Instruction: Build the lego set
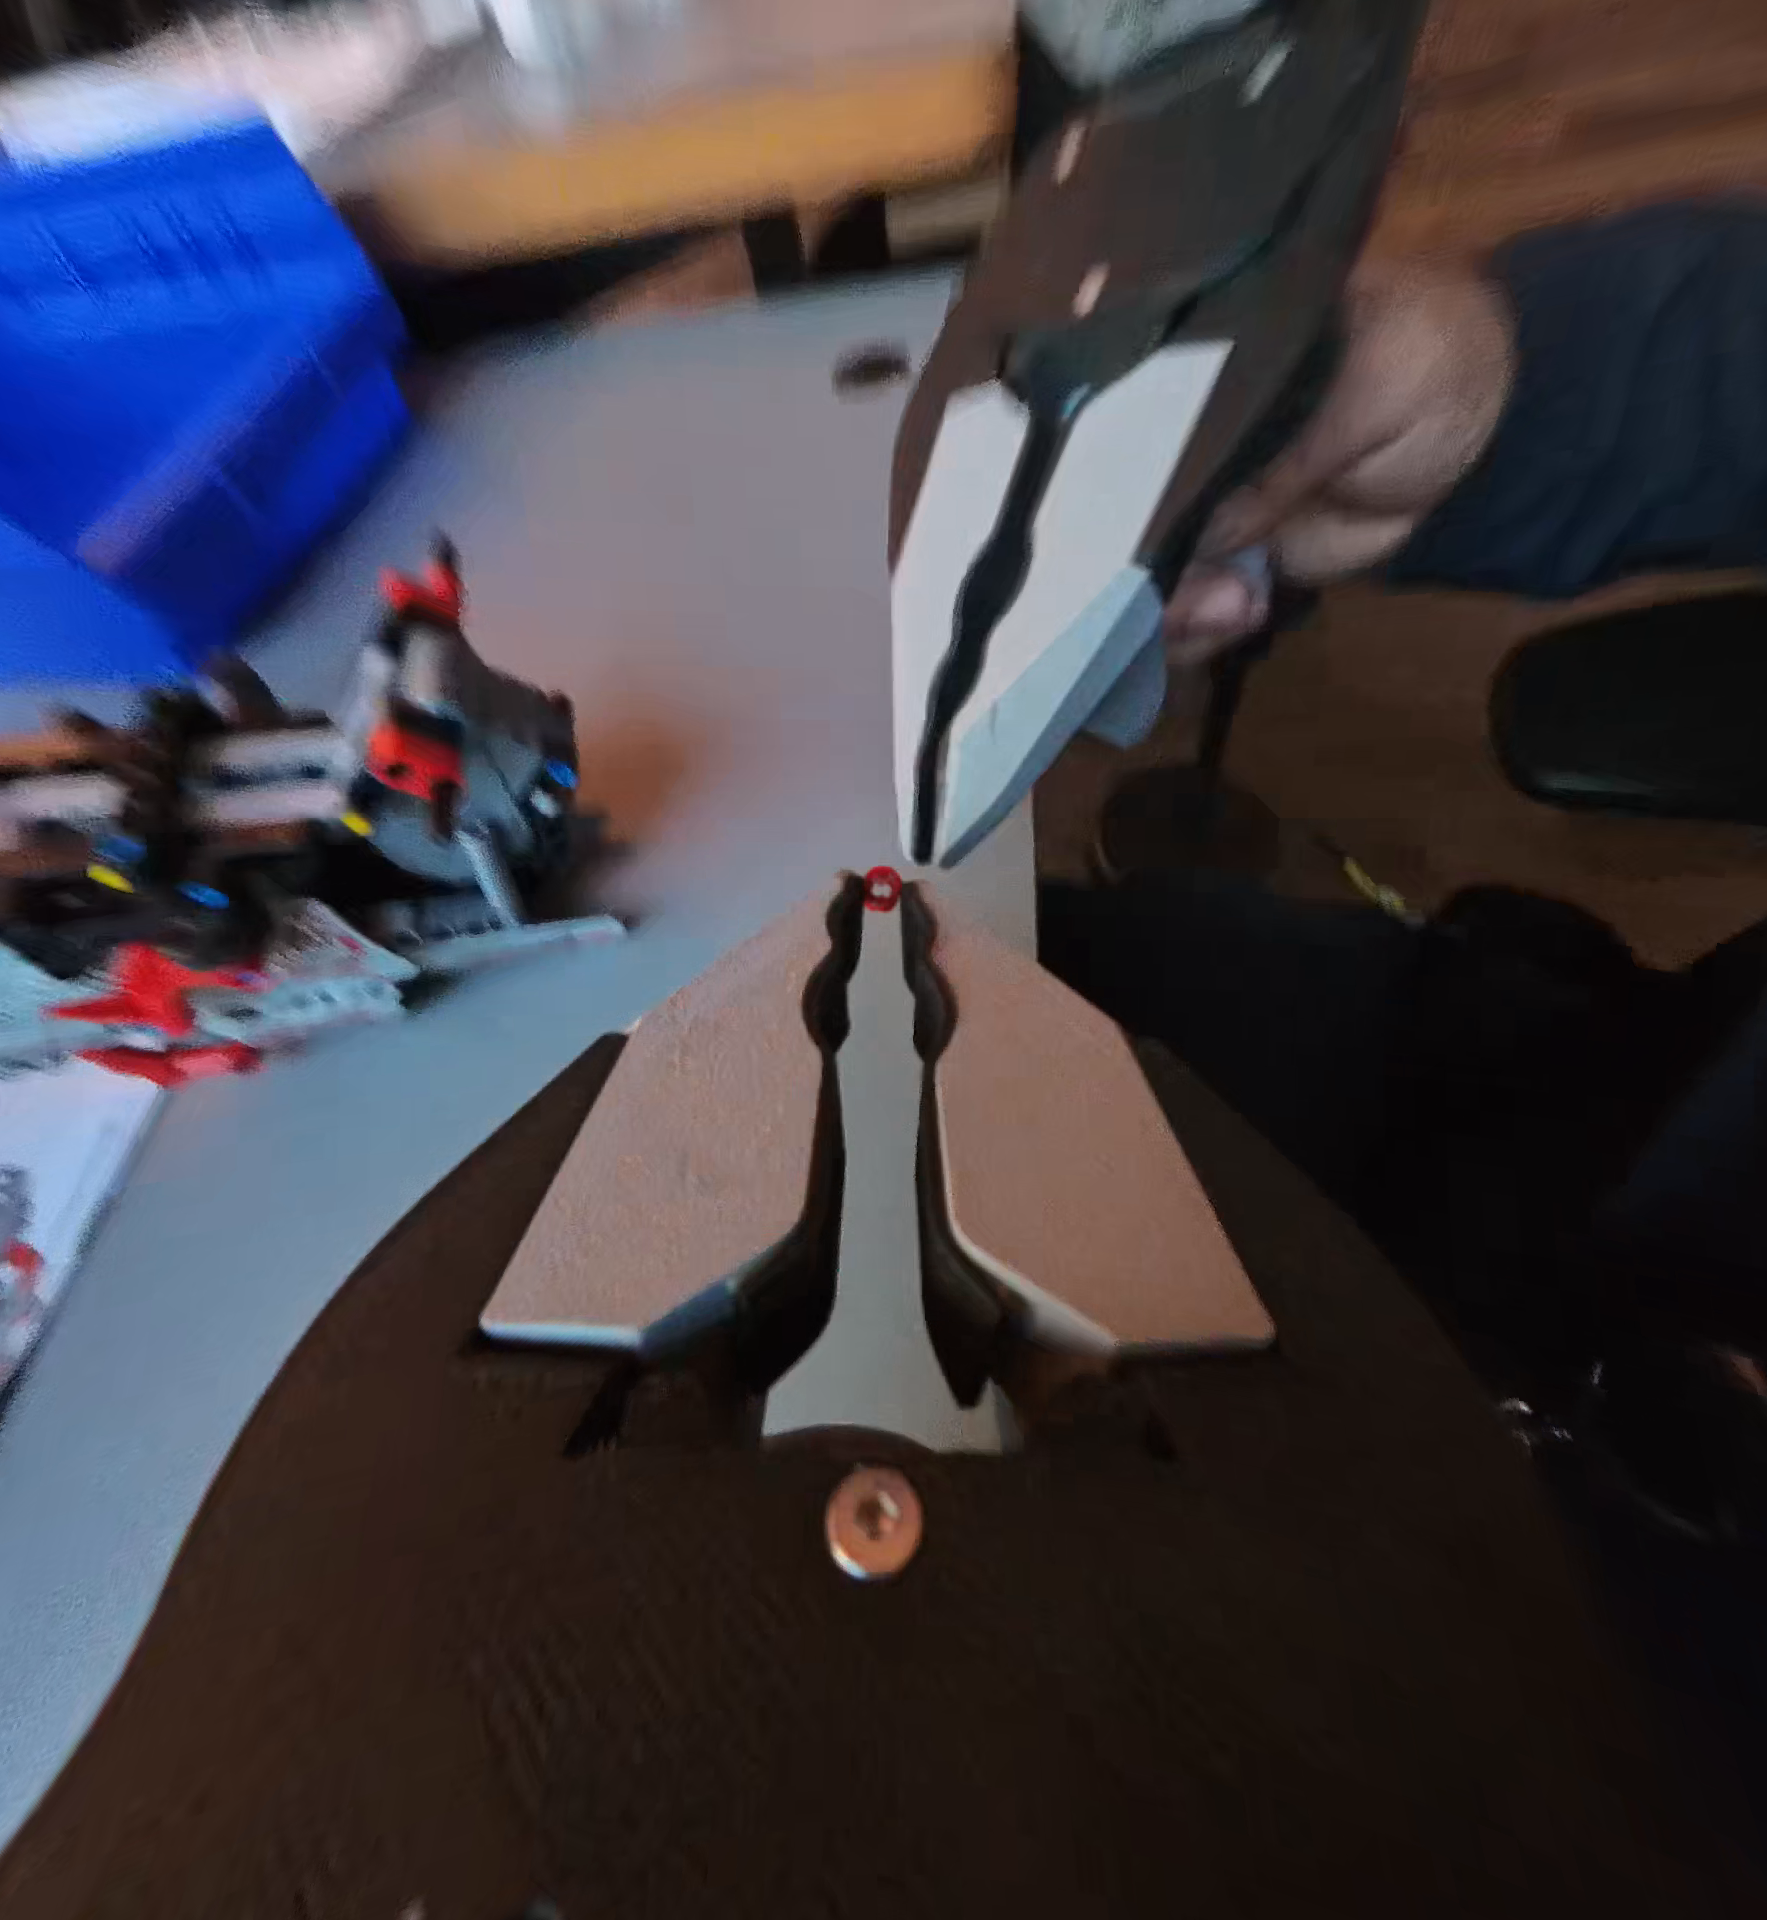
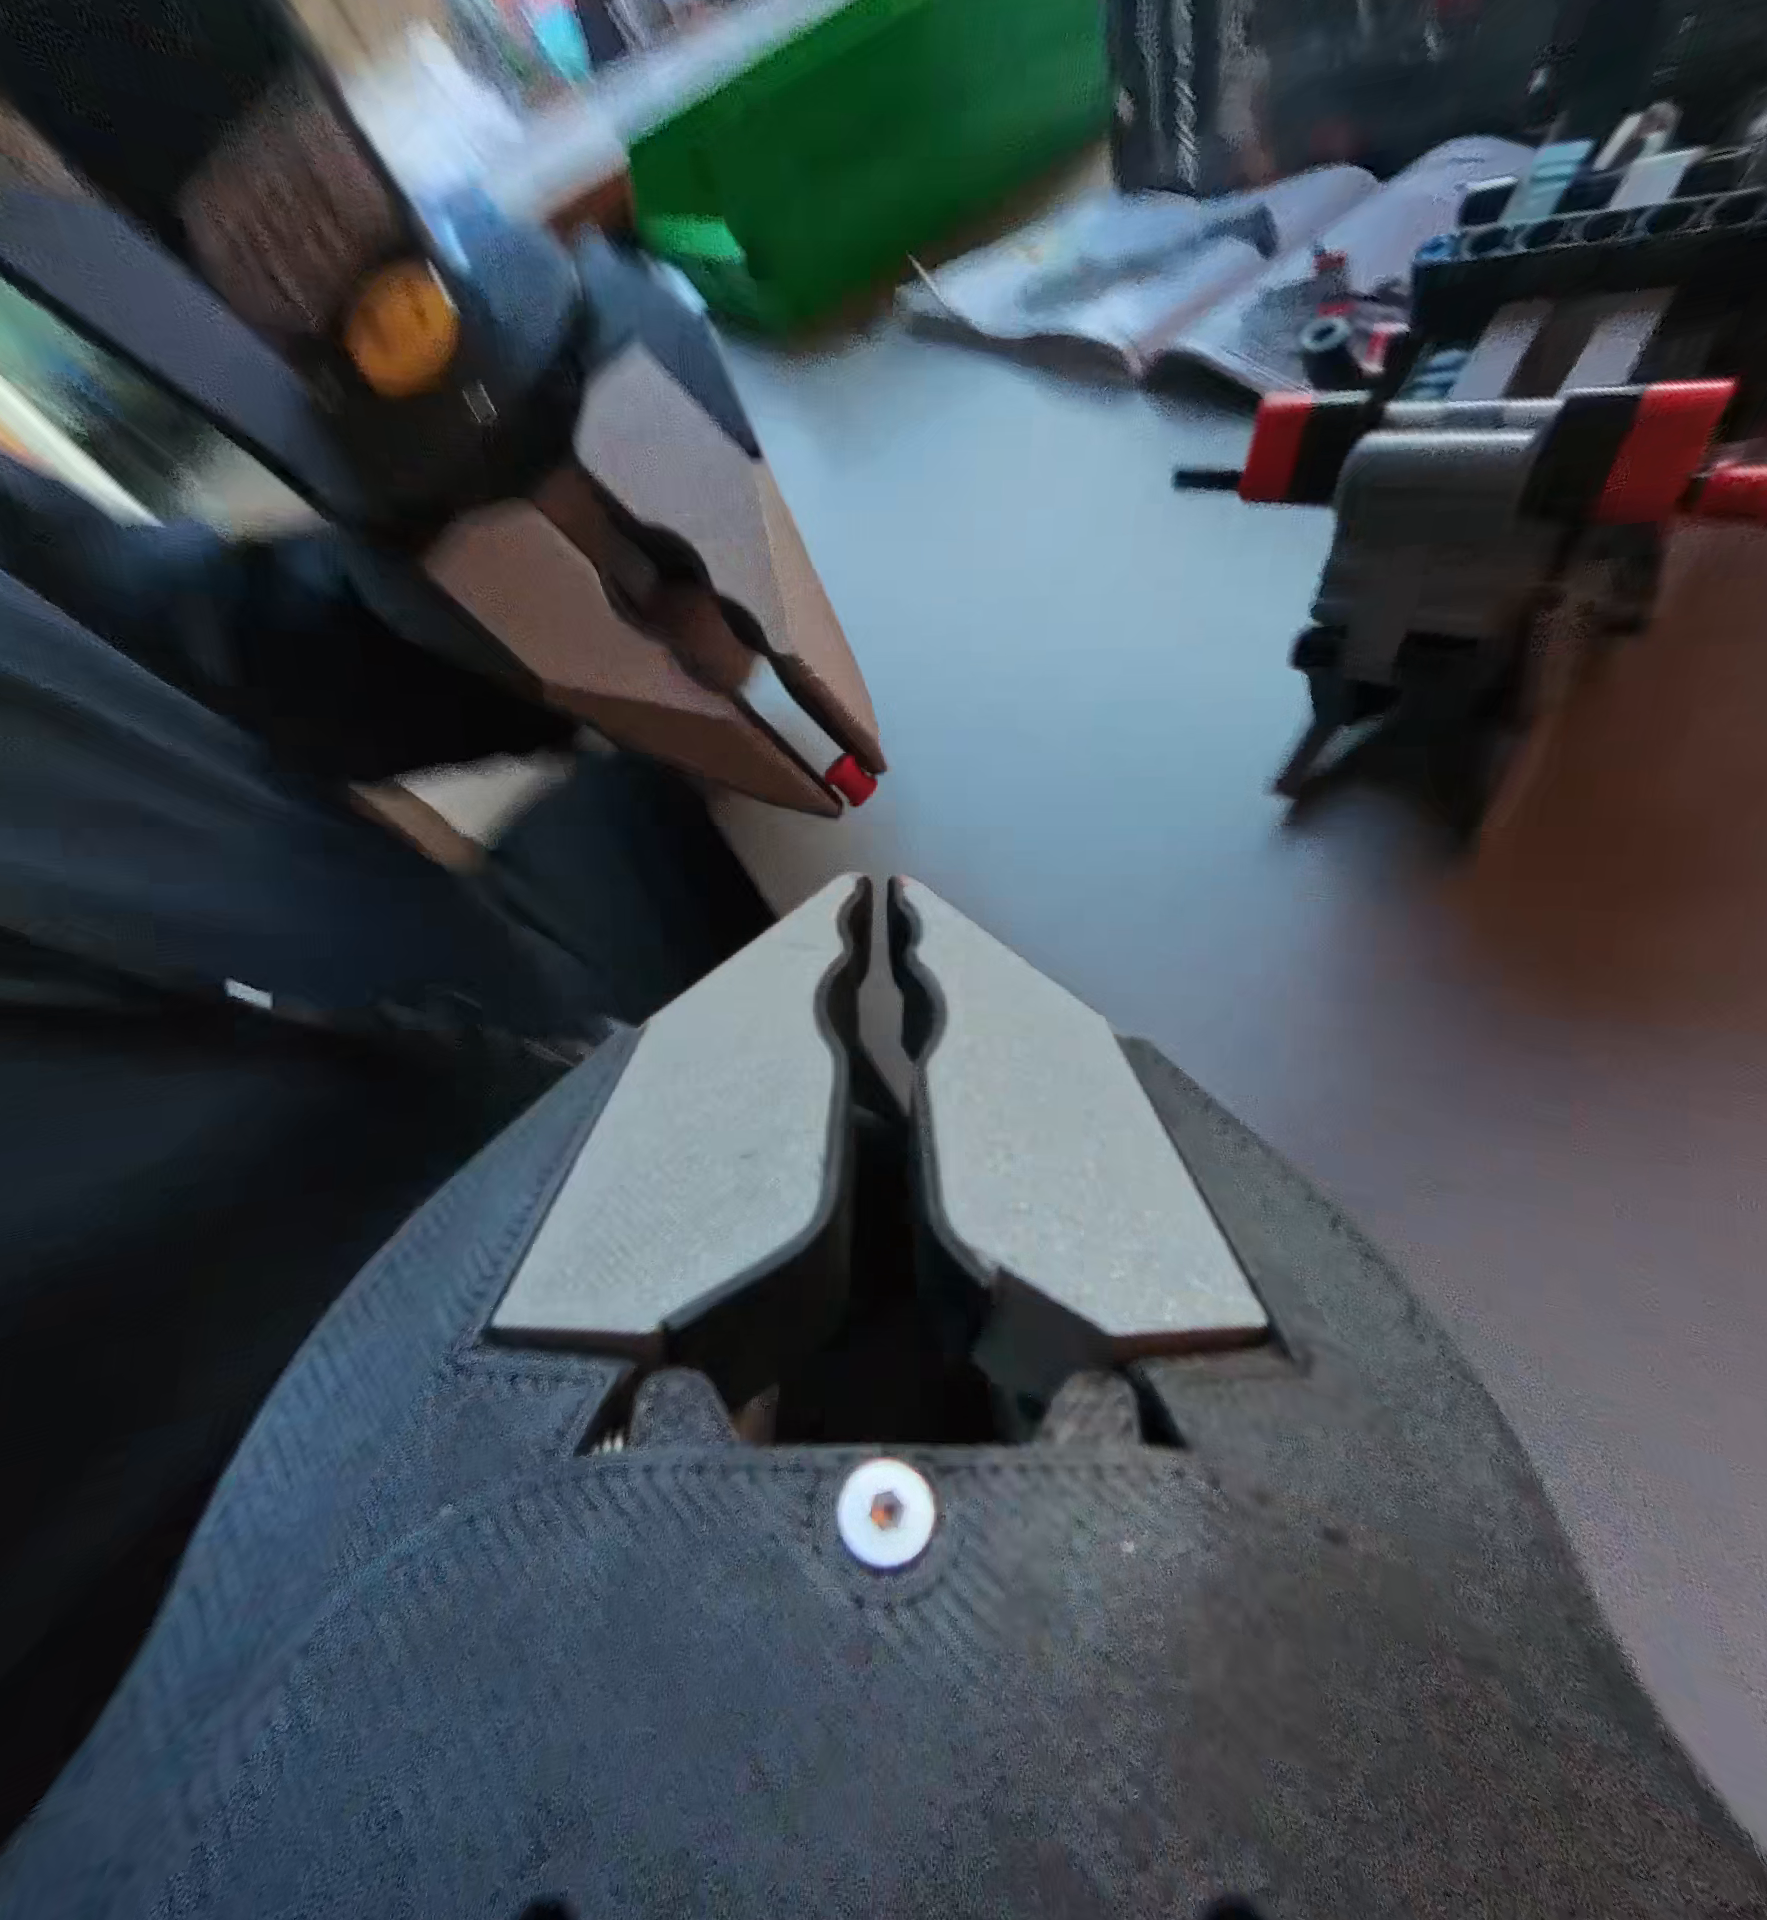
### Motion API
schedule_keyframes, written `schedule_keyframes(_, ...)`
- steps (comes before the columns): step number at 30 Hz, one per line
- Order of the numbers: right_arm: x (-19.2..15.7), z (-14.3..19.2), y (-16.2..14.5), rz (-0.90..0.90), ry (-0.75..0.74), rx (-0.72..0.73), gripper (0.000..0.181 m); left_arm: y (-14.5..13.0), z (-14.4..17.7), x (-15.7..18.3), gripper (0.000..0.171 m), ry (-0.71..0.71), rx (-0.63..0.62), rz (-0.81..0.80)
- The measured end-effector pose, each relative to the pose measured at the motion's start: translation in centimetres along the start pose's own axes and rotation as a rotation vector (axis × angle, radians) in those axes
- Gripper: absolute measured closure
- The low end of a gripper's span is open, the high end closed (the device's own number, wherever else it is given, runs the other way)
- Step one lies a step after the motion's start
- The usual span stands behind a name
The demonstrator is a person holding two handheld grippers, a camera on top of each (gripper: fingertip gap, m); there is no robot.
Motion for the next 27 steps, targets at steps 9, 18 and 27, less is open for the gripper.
schedule_keyframes(9, -5.3, 0.5, 4.5, -0.535, 0.712, 0.073, 0.166, 5.5, 5.9, -1.1, 0.168, 0.142, 0.456, -0.101)
schedule_keyframes(18, -7.1, 0.3, 6.0, -0.609, 0.872, 0.066, 0.178, 6.1, 6.2, -0.9, 0.168, 0.164, 0.498, -0.157)
schedule_keyframes(27, -6.9, -0.2, 5.9, -0.59, 0.834, 0.07, 0.181, 5.8, 6.2, -1.0, 0.167, 0.169, 0.5, -0.152)
Point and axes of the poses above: each gripper's, where its closed fingertips meet, z back along the fingers, y out of its top, x = y × z across the jaws, the point moved 1 cm from there along z, back along the fingers, and after that the axes turned 14 degrees about -z, right-handed, at the moved point
